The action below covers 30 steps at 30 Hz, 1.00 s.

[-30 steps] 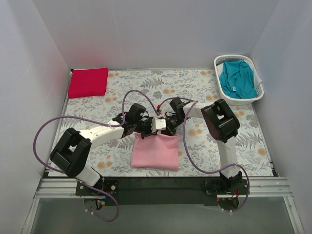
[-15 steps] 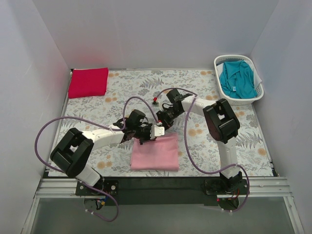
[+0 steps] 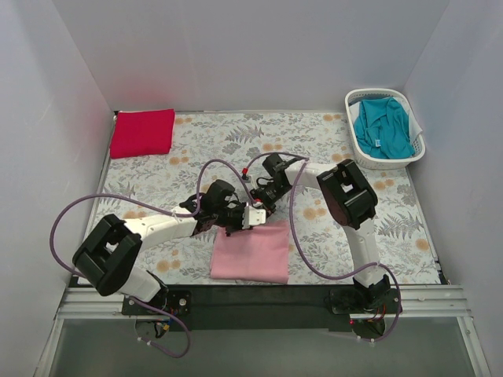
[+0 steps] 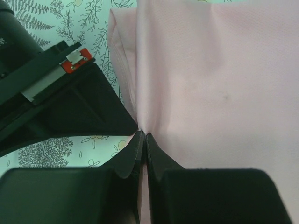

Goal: Fold and stack the t-shirts
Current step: Fold the tshirt

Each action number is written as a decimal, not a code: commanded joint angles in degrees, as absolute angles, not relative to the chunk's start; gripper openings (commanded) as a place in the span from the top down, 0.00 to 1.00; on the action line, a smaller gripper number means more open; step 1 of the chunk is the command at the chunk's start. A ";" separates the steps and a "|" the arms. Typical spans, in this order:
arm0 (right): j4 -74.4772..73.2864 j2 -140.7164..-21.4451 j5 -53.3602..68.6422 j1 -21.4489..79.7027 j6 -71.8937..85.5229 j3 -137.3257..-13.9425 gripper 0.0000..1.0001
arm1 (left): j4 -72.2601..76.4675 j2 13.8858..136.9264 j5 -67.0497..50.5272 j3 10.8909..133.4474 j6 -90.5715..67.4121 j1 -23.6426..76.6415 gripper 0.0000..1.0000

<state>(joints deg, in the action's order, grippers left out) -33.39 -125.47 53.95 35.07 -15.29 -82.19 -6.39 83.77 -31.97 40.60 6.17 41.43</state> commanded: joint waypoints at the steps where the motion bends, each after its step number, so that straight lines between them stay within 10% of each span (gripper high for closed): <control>1: -34.28 -127.09 55.28 35.51 -16.96 -80.86 0.93 | -6.24 80.25 -31.82 39.99 6.94 41.66 1.00; 30: -34.72 -126.30 43.43 34.37 -19.07 -88.32 0.87 | -0.35 86.92 -30.06 42.10 9.93 37.97 0.97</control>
<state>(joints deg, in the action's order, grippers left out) -35.97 -126.96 54.02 35.27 -15.86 -84.71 -1.32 86.72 -29.43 41.85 8.38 38.35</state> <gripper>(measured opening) 0.115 0.019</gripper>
